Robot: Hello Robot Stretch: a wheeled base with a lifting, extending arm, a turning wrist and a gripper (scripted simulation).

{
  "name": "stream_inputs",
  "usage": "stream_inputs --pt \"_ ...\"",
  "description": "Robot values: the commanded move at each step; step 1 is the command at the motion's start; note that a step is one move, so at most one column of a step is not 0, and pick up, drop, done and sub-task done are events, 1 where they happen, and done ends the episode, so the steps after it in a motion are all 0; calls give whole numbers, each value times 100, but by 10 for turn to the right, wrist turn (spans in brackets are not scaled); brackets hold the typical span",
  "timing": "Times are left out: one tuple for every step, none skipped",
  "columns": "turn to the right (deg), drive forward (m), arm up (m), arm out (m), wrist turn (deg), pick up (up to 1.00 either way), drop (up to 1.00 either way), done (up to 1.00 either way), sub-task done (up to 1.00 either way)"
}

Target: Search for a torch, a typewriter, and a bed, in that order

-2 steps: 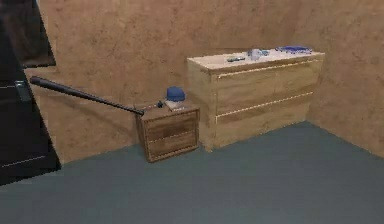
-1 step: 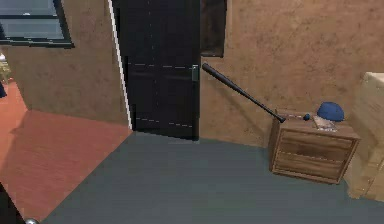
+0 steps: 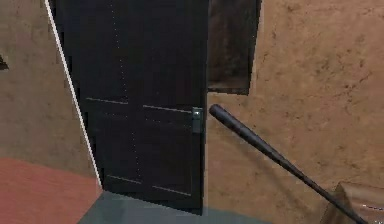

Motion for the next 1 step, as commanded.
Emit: stream_inputs --pt "0 5 0 0 0 0 0 0 0"
